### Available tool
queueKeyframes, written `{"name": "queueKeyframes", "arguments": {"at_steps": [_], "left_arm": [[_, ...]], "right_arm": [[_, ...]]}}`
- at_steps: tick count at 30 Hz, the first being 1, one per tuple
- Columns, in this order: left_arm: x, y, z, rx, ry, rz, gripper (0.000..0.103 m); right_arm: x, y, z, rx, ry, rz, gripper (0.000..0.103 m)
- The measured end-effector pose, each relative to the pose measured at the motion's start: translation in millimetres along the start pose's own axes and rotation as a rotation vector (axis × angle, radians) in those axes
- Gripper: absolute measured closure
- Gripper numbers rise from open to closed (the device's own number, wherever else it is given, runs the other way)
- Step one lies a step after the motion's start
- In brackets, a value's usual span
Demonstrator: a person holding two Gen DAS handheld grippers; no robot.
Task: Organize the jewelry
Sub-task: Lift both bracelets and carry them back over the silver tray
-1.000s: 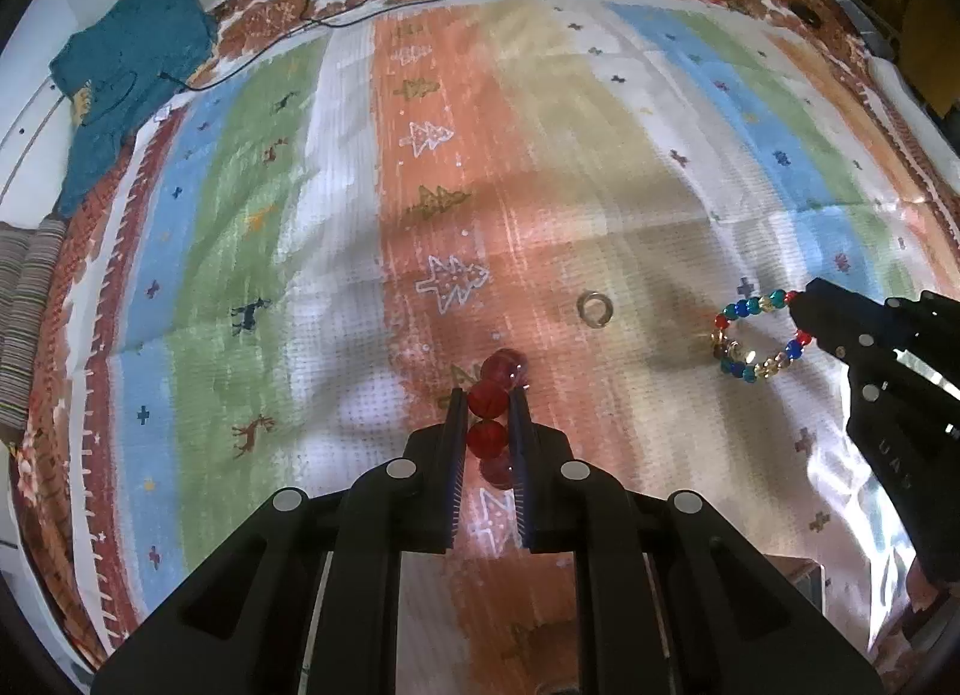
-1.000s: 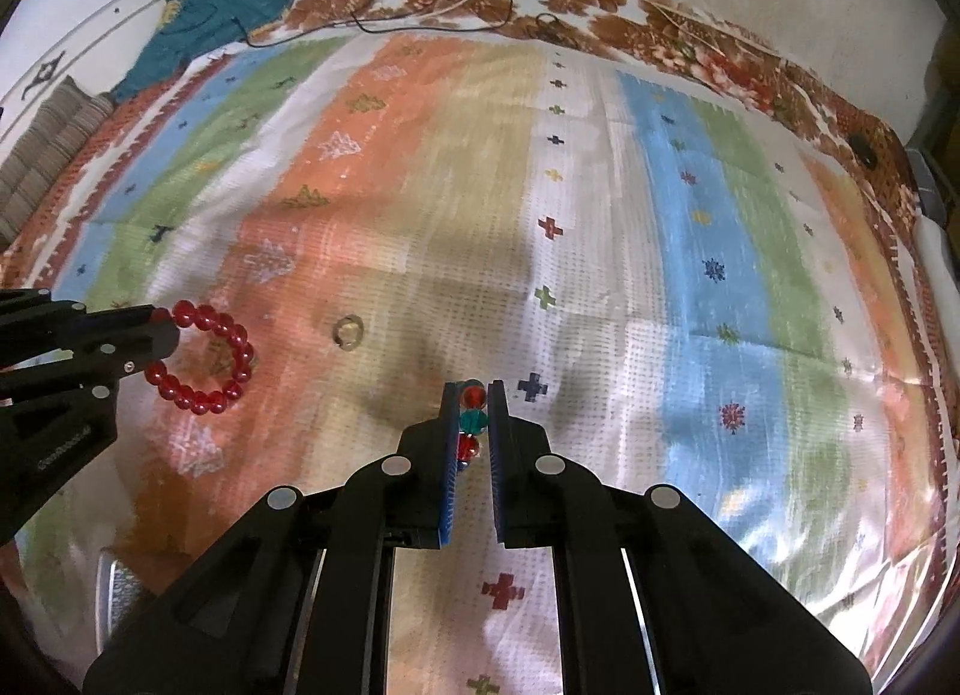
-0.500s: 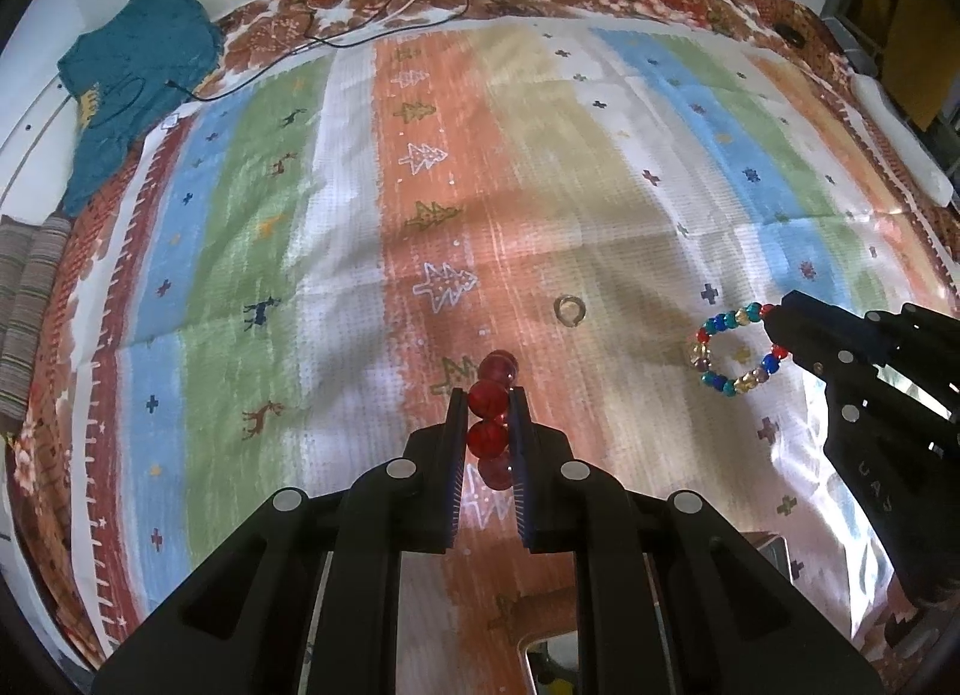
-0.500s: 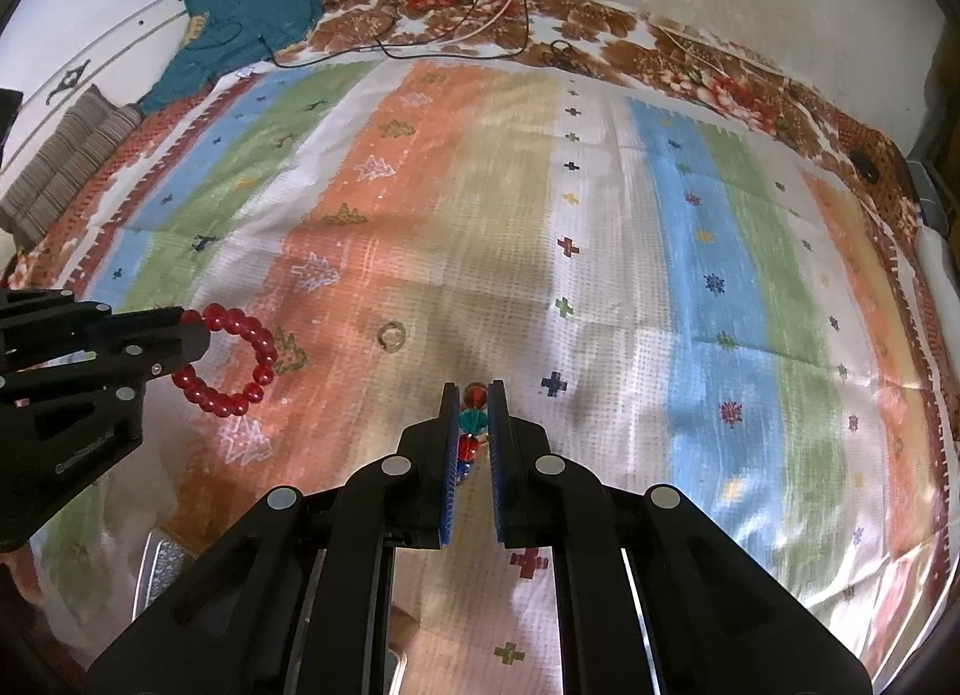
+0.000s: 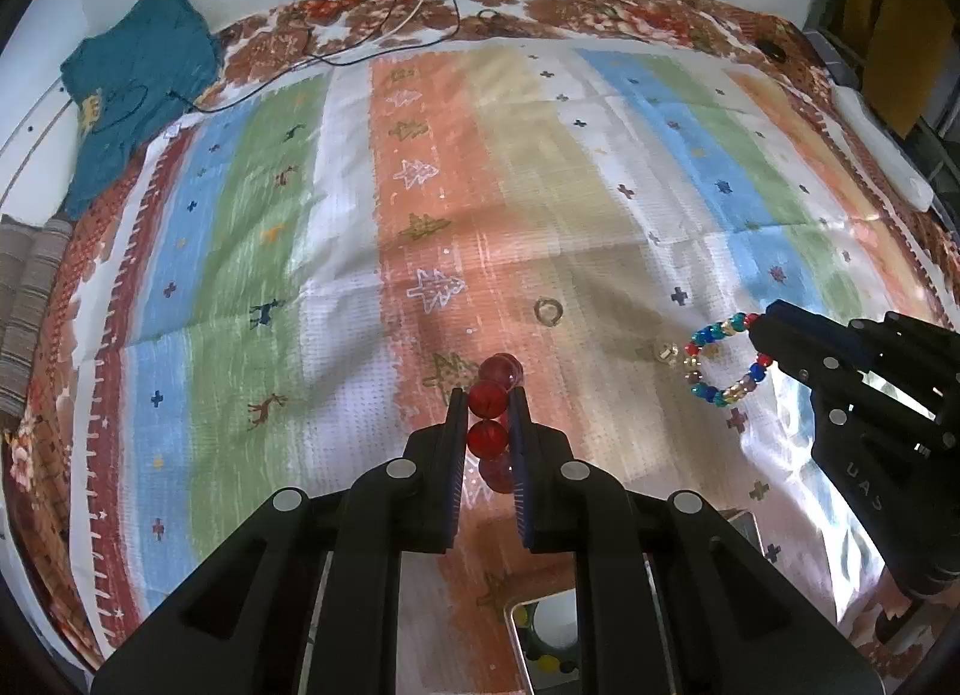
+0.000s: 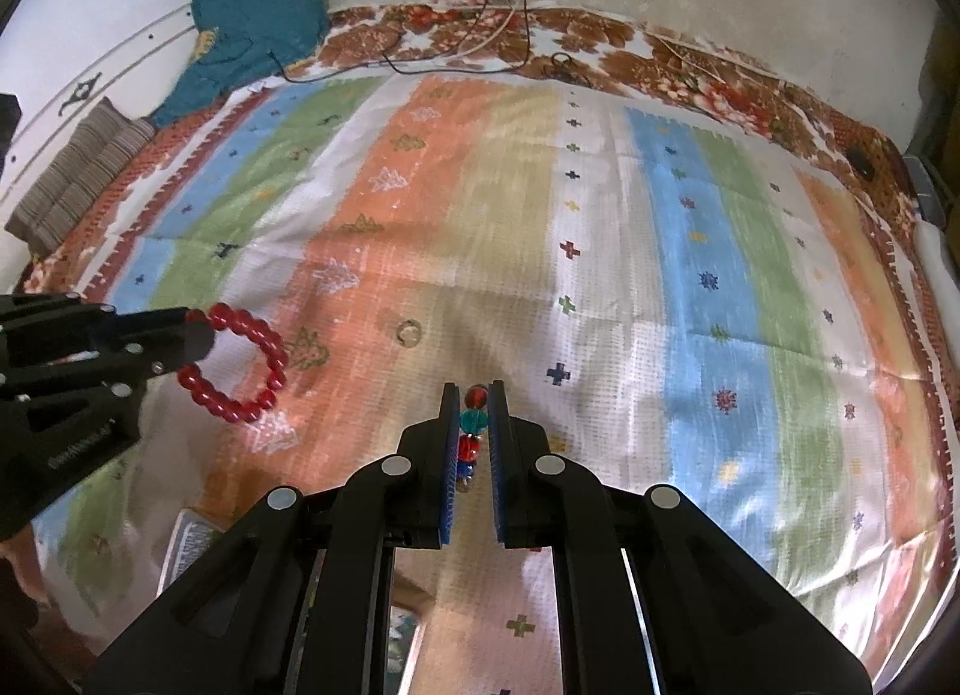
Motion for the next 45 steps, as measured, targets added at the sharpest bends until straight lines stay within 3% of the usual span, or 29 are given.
{"name": "queueKeyframes", "arguments": {"at_steps": [12, 45], "left_arm": [[-19, 10, -6, 0.014, 0.009, -0.030, 0.090], [-71, 46, -21, 0.006, 0.095, -0.104, 0.090]], "right_arm": [[-15, 10, 6, -0.016, 0.017, -0.012, 0.093], [-81, 41, 30, -0.052, -0.038, -0.111, 0.093]]}}
Point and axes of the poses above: each gripper's, at about its wrist camera, not at the fingertips, and x roughly the way its jaws point, z to its left, y to its underside, the point moved 8 cm from there along x, roughly the way its jaws point, and after that the axes turned 6 degrees about -x, right-handed, at the moved point
